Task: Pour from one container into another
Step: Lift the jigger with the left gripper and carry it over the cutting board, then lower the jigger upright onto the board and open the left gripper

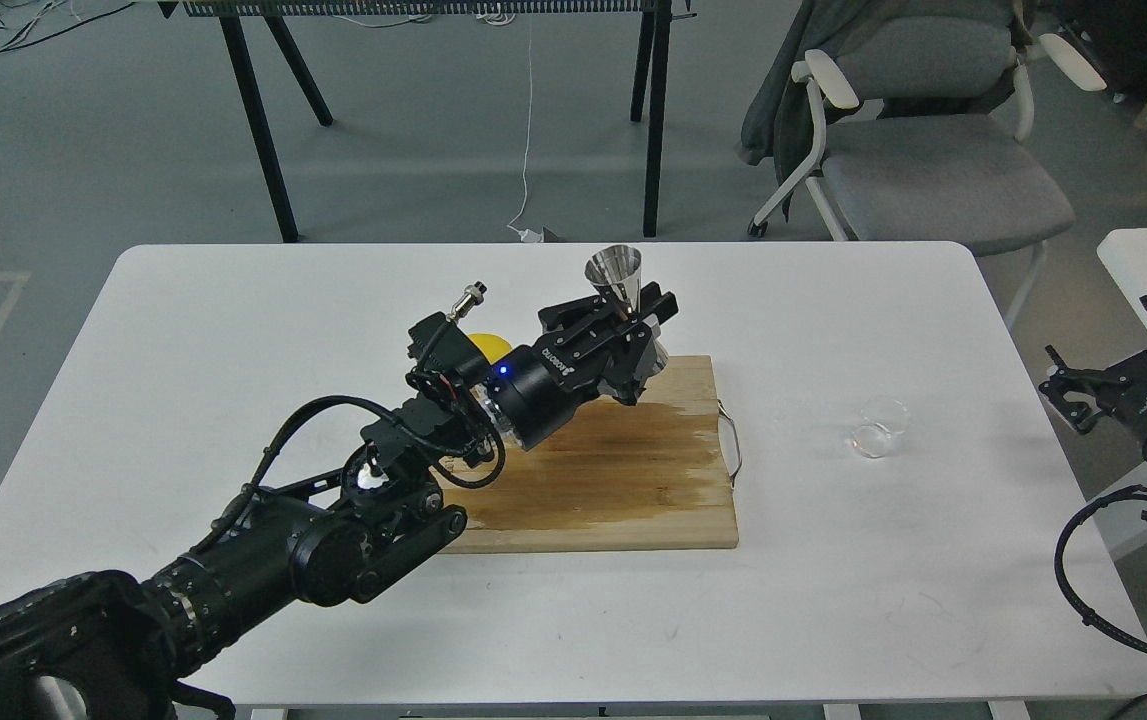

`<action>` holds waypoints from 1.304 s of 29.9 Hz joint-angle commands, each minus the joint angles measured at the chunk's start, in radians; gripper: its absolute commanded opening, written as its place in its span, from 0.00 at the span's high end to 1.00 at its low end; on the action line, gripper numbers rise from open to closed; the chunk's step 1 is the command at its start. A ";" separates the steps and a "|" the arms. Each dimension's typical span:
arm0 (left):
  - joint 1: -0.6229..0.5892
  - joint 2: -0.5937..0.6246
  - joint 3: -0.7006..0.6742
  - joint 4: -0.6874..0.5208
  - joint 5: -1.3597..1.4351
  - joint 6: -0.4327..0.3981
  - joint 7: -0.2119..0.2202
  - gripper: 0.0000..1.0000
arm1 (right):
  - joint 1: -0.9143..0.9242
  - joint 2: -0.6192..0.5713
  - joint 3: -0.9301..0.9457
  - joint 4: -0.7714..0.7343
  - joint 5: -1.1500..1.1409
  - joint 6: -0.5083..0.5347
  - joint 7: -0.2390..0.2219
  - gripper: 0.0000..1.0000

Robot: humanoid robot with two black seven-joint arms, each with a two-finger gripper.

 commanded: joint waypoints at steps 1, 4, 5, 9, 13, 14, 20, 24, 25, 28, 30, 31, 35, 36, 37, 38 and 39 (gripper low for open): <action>0.034 -0.001 0.049 0.033 0.018 0.000 0.000 0.94 | -0.004 0.000 0.000 -0.001 0.000 0.000 0.000 0.00; 0.066 -0.001 0.074 0.037 0.018 0.000 0.000 0.94 | -0.017 0.000 0.000 -0.001 0.000 0.000 0.000 0.00; 0.078 -0.001 0.087 0.037 0.018 0.000 0.000 0.94 | -0.020 0.000 0.000 -0.001 0.000 0.000 0.000 0.00; 0.109 -0.001 0.134 0.040 0.019 0.000 0.000 0.93 | -0.021 0.009 0.000 -0.001 0.000 0.000 0.000 0.00; 0.109 -0.001 0.135 0.097 0.012 0.000 0.000 0.93 | -0.030 0.015 0.000 0.001 0.000 0.000 0.000 0.00; 0.106 -0.001 0.135 0.112 0.009 0.000 0.000 0.93 | -0.033 0.015 0.000 0.001 0.000 0.000 0.000 0.00; 0.071 -0.001 0.135 0.168 -0.002 0.000 0.000 0.93 | -0.037 0.015 0.000 0.001 0.000 0.000 0.000 0.00; 0.037 -0.001 0.137 0.185 -0.062 0.000 0.000 0.93 | -0.038 0.015 0.000 0.002 0.002 0.000 0.000 0.00; 0.031 -0.001 0.137 0.186 -0.065 0.000 0.000 0.93 | -0.040 0.015 0.000 0.001 0.002 0.000 0.000 0.00; 0.015 -0.001 0.137 0.201 -0.071 0.000 0.000 0.92 | -0.040 0.015 0.000 0.001 0.002 0.000 0.000 0.00; 0.012 -0.001 0.137 0.214 -0.071 0.000 0.000 0.92 | -0.040 0.015 0.000 0.001 0.002 0.000 0.000 0.00; 0.012 -0.001 0.135 0.215 -0.071 0.000 0.000 0.92 | -0.040 0.015 0.001 0.001 0.002 0.000 0.000 0.00; 0.014 -0.001 0.137 0.215 -0.071 0.000 0.000 0.92 | -0.043 0.017 0.006 0.001 0.002 0.000 0.000 0.00; 0.014 -0.001 0.137 0.215 -0.071 0.000 0.000 0.91 | -0.044 0.017 0.008 0.002 0.002 0.000 0.000 0.00; 0.014 -0.001 0.137 0.215 -0.071 0.000 0.000 0.90 | -0.046 0.015 0.008 0.002 0.002 0.000 0.000 0.00; 0.014 -0.001 0.137 0.215 -0.071 0.000 0.000 0.90 | -0.046 0.017 0.008 0.002 0.002 0.000 0.000 0.00; 0.014 -0.001 0.137 0.215 -0.071 0.000 0.000 0.88 | -0.046 0.017 0.008 0.002 0.002 0.000 0.000 0.00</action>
